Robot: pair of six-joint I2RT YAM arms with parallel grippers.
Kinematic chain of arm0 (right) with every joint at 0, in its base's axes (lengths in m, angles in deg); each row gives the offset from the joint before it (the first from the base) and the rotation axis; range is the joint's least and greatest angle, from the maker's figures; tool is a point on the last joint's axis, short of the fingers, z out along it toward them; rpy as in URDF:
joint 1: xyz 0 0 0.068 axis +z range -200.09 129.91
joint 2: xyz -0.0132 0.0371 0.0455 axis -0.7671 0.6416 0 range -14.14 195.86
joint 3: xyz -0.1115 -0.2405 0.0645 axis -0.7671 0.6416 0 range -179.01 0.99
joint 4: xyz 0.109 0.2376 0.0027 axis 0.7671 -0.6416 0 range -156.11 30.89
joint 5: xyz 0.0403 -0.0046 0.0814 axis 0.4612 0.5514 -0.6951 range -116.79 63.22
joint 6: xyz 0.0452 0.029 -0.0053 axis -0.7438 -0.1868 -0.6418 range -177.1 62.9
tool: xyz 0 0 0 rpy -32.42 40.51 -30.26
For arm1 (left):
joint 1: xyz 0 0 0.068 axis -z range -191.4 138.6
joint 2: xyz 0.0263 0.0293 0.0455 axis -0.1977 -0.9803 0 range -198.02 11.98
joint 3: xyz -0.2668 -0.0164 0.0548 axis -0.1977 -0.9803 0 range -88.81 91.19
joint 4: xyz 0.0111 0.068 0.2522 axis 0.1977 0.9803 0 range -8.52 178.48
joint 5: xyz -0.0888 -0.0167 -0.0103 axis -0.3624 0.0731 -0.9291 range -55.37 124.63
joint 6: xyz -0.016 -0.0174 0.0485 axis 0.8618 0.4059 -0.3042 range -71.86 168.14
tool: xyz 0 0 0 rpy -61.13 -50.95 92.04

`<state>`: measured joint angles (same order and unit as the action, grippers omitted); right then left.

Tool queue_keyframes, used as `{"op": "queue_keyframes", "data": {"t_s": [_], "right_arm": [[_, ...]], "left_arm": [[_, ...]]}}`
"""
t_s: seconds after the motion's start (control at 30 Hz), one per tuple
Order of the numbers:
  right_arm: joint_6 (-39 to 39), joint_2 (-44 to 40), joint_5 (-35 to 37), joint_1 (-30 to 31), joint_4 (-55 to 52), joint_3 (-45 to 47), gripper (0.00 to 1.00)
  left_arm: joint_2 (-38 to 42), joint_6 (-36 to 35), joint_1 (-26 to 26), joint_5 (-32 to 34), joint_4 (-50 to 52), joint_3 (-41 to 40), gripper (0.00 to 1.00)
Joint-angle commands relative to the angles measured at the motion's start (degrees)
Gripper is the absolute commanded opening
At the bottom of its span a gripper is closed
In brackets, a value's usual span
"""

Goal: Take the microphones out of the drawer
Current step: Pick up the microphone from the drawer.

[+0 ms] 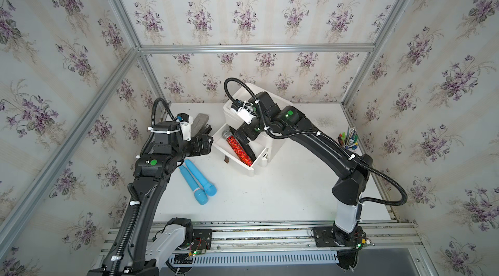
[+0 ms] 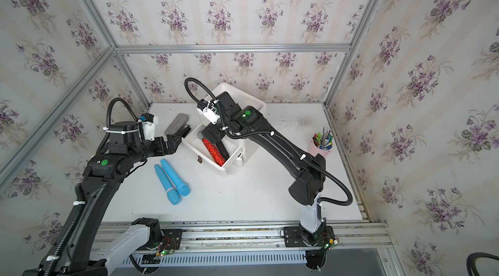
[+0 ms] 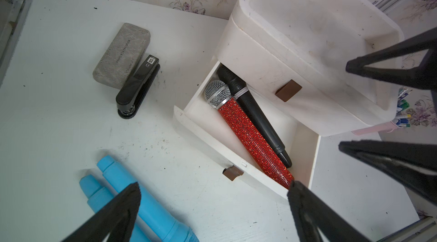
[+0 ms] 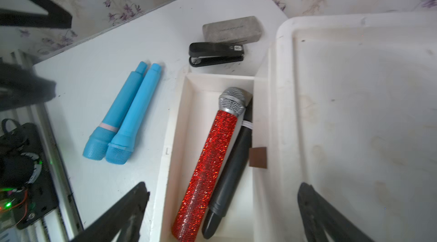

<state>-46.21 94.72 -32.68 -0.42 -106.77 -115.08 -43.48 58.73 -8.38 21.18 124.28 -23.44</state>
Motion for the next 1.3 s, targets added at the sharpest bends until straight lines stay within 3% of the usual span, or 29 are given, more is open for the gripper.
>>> {"op": "queue_keyframes", "data": {"t_s": [0.0,0.07,0.33,0.87,1.13,1.27], "right_arm": [[-1.54,0.71,-1.43,1.24,0.90,1.81,0.96],[-3.13,1.24,-0.82,2.20,2.77,3.19,1.00],[-7.67,-2.21,-2.81,2.70,15.18,17.53,0.98],[-7.76,-1.20,2.22,2.48,18.26,21.18,1.00],[-7.39,2.01,1.45,1.06,15.97,15.45,0.97],[-7.29,4.25,0.26,0.60,13.80,12.51,0.95]], "left_arm": [[0.53,-2.83,-0.38,2.88,1.15,0.34,0.99],[0.22,-3.09,-0.54,6.20,1.53,0.04,0.99],[0.05,-1.88,-2.55,11.83,1.40,-0.74,0.99],[0.18,-2.87,-6.06,0.38,-1.89,-1.92,0.99],[1.27,-2.46,-7.02,-3.30,-3.01,-3.08,0.99],[1.32,-3.03,-6.99,-8.89,-4.07,-3.49,0.99]]}}
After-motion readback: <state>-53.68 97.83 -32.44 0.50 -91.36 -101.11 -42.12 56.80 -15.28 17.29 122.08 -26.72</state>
